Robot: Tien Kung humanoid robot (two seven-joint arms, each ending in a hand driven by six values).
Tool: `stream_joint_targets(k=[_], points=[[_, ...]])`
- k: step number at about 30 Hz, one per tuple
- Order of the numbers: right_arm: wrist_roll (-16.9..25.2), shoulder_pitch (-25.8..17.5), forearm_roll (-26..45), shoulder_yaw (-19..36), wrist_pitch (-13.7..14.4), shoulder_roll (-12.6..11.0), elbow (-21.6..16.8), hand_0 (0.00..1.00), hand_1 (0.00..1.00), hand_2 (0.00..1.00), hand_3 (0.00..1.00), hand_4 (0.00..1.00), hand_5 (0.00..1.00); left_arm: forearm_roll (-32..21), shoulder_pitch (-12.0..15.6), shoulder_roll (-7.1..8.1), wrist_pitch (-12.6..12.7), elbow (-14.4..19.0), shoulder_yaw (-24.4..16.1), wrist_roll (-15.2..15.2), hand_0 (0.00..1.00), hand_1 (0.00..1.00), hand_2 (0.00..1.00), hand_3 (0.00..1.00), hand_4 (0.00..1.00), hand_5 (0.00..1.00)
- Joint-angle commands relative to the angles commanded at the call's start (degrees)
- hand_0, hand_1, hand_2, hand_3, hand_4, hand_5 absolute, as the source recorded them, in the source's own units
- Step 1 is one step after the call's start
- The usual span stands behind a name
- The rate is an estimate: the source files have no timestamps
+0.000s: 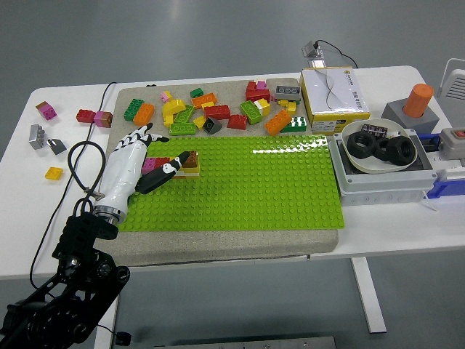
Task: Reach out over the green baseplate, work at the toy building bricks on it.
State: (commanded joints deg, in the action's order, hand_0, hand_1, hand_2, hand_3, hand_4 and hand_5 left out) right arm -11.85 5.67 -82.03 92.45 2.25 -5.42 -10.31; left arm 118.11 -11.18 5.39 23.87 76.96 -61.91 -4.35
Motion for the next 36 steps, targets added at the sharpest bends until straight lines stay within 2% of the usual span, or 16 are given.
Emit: stream_joint_targets(k=[3, 5, 6, 8, 11, 12, 15, 17, 18, 21, 23, 24, 29, 30, 35, 36], points=[[-0.14, -0.23, 0.69, -0.80, -0.35, 0.39, 0.00, 0.589, 0.580, 0.641, 0.666, 0.620, 0.787, -6.39, 3.03, 0.21, 1.71, 2.02, -0.14, 4.81, 0.872, 0.792, 0.823, 0.755, 0.892, 0.998], [-0.45, -0.35, 1.27, -1.58, -0.92, 0.67, 0.00, 0.589, 0.580, 0.641, 0.666, 0.620, 0.787, -10.86, 4.46, -0.25, 1.65, 2.57, -0.83, 8.61, 0.872, 0.792, 0.823, 0.755, 0.892, 0.998], [-0.64, -0.39, 1.49, -1.84, -1.19, 0.77, 0.00, 0.590, 0.580, 0.640, 0.660, 0.619, 0.791, -12.76, 4.95, -0.53, 1.80, 2.78, -1.30, 10.20, 0.704, 0.594, 0.597, 0.655, 0.777, 0.670], [-1.14, -0.52, 1.98, -2.30, -1.87, 0.98, 0.00, 0.590, 0.580, 0.640, 0.660, 0.619, 0.791, -16.89, 5.69, -0.95, 2.52, 3.19, -2.53, 13.58, 0.704, 0.594, 0.597, 0.655, 0.777, 0.670], [-2.00, -0.57, 2.05, -2.69, -3.02, 1.30, 0.00, 0.590, 0.580, 0.640, 0.660, 0.619, 0.791, -23.22, 5.95, -0.37, 3.28, 3.42, -3.70, 18.50, 0.704, 0.594, 0.597, 0.655, 0.777, 0.670], [-2.24, -0.53, 1.81, -2.67, -3.33, 1.37, 0.00, 0.593, 0.580, 0.636, 0.659, 0.620, 0.790, -24.73, 5.94, -0.10, 3.34, 3.40, -3.82, 19.68, 0.658, 0.407, 0.444, 0.602, 0.764, 0.558], [-2.75, -0.35, 0.76, -2.51, -3.99, 1.62, 0.00, 0.593, 0.580, 0.636, 0.659, 0.620, 0.790, -29.36, 6.10, 0.42, 3.41, 3.31, -3.80, 23.34, 0.658, 0.407, 0.444, 0.602, 0.764, 0.558], [-2.83, -0.31, 0.54, -2.49, -4.05, 1.68, 0.00, 0.593, 0.580, 0.636, 0.659, 0.620, 0.790, -31.49, 6.30, 0.42, 3.42, 3.19, -3.53, 24.54, 0.658, 0.407, 0.444, 0.602, 0.764, 0.558], [-2.87, -0.27, 0.51, -2.53, -4.03, 1.68, 0.00, 0.595, 0.578, 0.641, 0.658, 0.619, 0.797, -33.07, 6.48, 0.39, 3.41, 3.07, -3.25, 25.12, 0.641, 0.327, 0.369, 0.587, 0.747, 0.494], [-2.86, -0.07, 0.84, -2.92, -3.88, 1.67, 0.00, 0.595, 0.578, 0.641, 0.658, 0.619, 0.797, -35.22, 6.77, 0.60, 3.24, 2.69, -2.05, 25.53, 0.641, 0.327, 0.369, 0.587, 0.747, 0.494], [-2.84, -0.02, 1.29, -3.30, -3.77, 1.67, 0.00, 0.595, 0.578, 0.641, 0.658, 0.619, 0.797, -35.81, 6.65, 0.83, 3.09, 2.49, -1.12, 25.62, 0.641, 0.327, 0.369, 0.587, 0.747, 0.494], [-2.90, -0.02, 1.48, -3.42, -3.69, 1.67, 0.00, 0.590, 0.578, 0.638, 0.658, 0.619, 0.789, -36.17, 6.41, 1.00, 3.01, 2.33, -0.29, 25.71, 0.631, 0.295, 0.323, 0.576, 0.731, 0.453], [-3.30, -0.08, 1.25, -3.03, -3.45, 1.73, 0.00, 0.590, 0.578, 0.638, 0.658, 0.619, 0.789, -37.08, 5.40, 1.82, 2.84, 1.90, 2.74, 25.96, 0.631, 0.295, 0.323, 0.576, 0.731, 0.453], [-3.36, -0.11, 1.22, -2.93, -3.30, 1.84, 0.00, 0.591, 0.577, 0.628, 0.658, 0.619, 0.788, -37.35, 5.26, 2.15, 2.80, 1.79, 3.52, 26.01, 0.618, 0.235, 0.260, 0.572, 0.725, 0.440], [-3.23, -0.37, 1.63, -3.05, -2.83, 2.21, 0.00, 0.591, 0.577, 0.628, 0.658, 0.619, 0.788, -38.30, 5.26, 3.06, 2.91, 1.55, 5.47, 26.38, 0.618, 0.235, 0.260, 0.572, 0.725, 0.440], [-3.09, -0.41, 1.80, -3.17, -2.72, 2.27, 0.00, 0.591, 0.576, 0.637, 0.657, 0.619, 0.790, -38.48, 5.25, 3.28, 2.95, 1.53, 5.85, 26.46, 0.608, 0.219, 0.232, 0.569, 0.719, 0.426]])
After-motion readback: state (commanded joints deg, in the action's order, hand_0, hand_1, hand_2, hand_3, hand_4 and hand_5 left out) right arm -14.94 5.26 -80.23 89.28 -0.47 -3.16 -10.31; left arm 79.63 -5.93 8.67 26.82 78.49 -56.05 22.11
